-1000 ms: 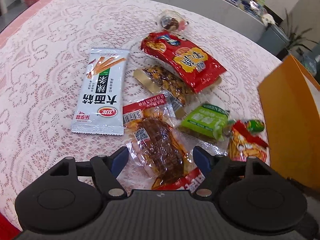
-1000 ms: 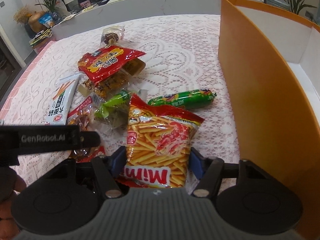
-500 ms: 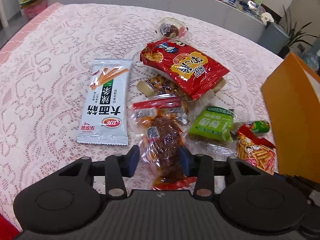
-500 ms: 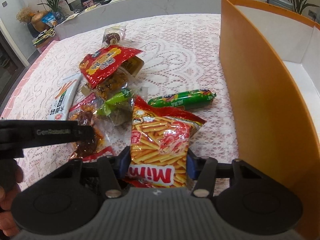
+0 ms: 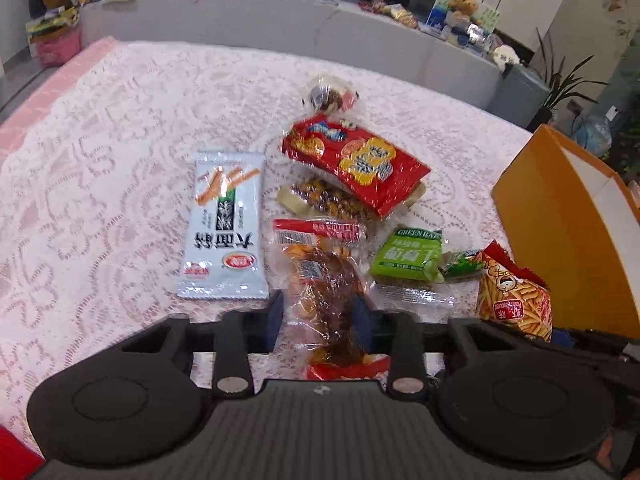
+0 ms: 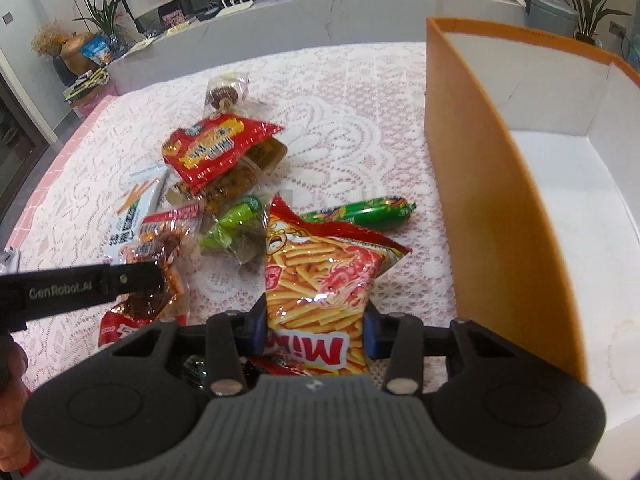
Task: Organize snacks
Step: 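Close the right tool on the Mimi bag while the left tool grasps the brown meat pack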
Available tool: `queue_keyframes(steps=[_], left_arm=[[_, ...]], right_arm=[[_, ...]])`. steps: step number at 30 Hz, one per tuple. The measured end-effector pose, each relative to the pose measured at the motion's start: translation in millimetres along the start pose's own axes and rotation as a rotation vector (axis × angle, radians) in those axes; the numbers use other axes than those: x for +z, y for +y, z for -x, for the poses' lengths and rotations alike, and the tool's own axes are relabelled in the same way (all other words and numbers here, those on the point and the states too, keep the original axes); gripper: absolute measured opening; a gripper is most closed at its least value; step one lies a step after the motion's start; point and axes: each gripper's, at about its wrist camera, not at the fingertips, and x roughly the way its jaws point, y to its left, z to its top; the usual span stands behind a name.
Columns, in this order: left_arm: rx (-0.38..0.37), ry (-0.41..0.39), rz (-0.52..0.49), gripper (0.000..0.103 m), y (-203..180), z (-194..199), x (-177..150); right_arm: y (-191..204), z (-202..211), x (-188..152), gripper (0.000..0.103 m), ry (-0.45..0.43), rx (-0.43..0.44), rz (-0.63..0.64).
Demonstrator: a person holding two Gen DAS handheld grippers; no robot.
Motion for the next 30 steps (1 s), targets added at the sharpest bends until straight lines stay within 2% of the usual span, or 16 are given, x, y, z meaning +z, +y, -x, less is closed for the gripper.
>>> queue_keyframes(steps=[1,5,9,12,13,15,17,20,30], left_arm=[[0.0,-0.003,-0.003,0.003,0.9,3.1,0.2],[-0.009,0.001,0.005,0.0,7.3,7.9,0.1],[-0.066,0.011,0.014,0.0,9.6,10.4,-2.2],[-0.059,0.023,-0.008,0.002,6.1,9.6,-1.4],[-0.057,0.035,-0.016,0.015,4.8,7.8,-1.3],[-0.056,0.048,-0.014,0.051,3.0,4.4,-2.2],[-0.047,0.044,-0.013,0.061,0.1,2.0,-3.1],[-0.017,0.06,0.008,0.069,-4.3,-5.8,1.3],[0.096,0.122,0.047,0.075,-19.3,-36.6,11.4]], right_arm=[[0.5,2.5,0.0,0.042,-0.004,0.0,0.0],[4.6,7.2,-0.8,0.042,-0.009,0.009,0.011],[10.0,10.0,-3.2,0.042,-0.01,0.018,0.021],[12.8,9.9,-4.9,0.042,-0.002,0.032,0.023],[14.0,9.7,-5.6,0.042,0.0,0.034,0.028],[15.1,8.9,-7.5,0.042,0.003,0.027,0.035],[14.2,7.6,-8.8,0.042,0.009,0.022,0.031],[11.3,7.2,-10.8,0.042,0.018,0.024,0.024],[8.7,-2.8,-9.2,0.042,0.027,0.011,0.045]])
